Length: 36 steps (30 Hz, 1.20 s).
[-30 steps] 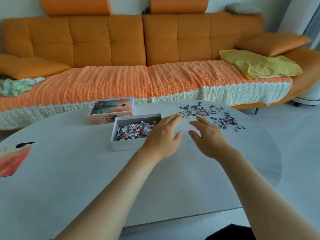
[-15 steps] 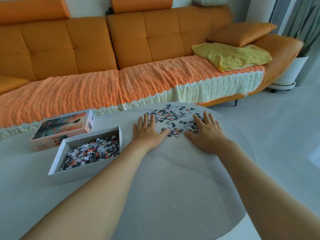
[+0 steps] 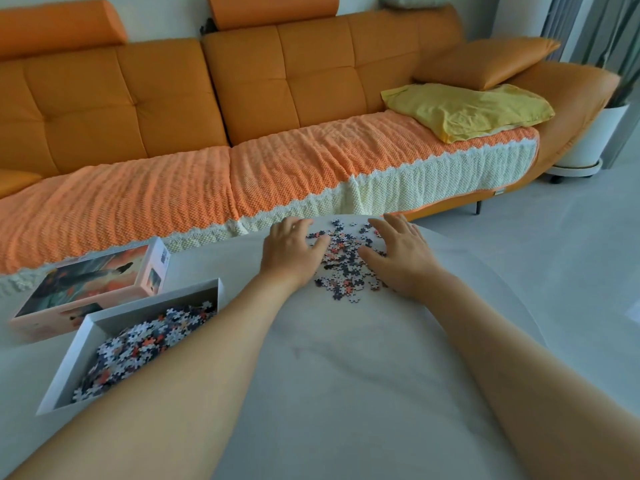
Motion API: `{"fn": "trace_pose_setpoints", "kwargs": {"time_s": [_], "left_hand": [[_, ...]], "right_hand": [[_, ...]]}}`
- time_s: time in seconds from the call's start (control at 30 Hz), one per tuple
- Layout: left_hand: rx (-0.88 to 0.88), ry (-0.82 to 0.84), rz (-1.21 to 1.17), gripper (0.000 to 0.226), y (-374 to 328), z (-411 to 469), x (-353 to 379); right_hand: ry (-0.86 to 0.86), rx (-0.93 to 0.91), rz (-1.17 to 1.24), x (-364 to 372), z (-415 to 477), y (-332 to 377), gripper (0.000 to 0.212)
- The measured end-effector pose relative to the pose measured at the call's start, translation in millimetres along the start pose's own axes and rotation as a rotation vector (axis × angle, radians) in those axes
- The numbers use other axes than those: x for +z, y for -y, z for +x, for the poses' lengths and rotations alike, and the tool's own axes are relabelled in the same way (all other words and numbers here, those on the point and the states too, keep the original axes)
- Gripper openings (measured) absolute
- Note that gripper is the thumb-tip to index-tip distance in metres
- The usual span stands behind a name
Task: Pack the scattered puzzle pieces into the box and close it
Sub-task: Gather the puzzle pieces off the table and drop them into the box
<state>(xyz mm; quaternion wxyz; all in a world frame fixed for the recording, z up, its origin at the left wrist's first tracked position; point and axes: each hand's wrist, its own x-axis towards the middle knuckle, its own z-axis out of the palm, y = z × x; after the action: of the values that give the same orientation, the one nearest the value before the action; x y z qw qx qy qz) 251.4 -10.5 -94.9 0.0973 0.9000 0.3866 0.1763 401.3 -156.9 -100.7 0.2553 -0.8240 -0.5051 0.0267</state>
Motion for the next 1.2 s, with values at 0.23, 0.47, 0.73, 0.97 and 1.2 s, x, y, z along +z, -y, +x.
{"fn": "trace_pose_setpoints", "kwargs": {"time_s": [0.23, 0.47, 0.73, 0.97, 1.2], "left_hand": [[0.041, 0.378, -0.073, 0.067, -3, 35, 10], [0.202, 0.466, -0.201, 0.054, -30, 46, 16], [0.201, 0.429, -0.209, 0.061, -24, -28, -7], [0.265, 0.369, -0.153, 0.063, -18, -113, -26], [0.274, 0.274, -0.139, 0.061, 3, -198, -51]], "right_hand": [[0.289, -0.035, -0.122, 1, 42, 1, 0.083], [0.34, -0.136, -0.075, -3, 37, 4, 0.063], [0.351, -0.099, -0.043, -17, -27, 18, 0.06], [0.305, -0.108, -0.056, -6, -98, 51, 0.059], [0.287, -0.12, -0.069, 6, -159, 99, 0.054]]}}
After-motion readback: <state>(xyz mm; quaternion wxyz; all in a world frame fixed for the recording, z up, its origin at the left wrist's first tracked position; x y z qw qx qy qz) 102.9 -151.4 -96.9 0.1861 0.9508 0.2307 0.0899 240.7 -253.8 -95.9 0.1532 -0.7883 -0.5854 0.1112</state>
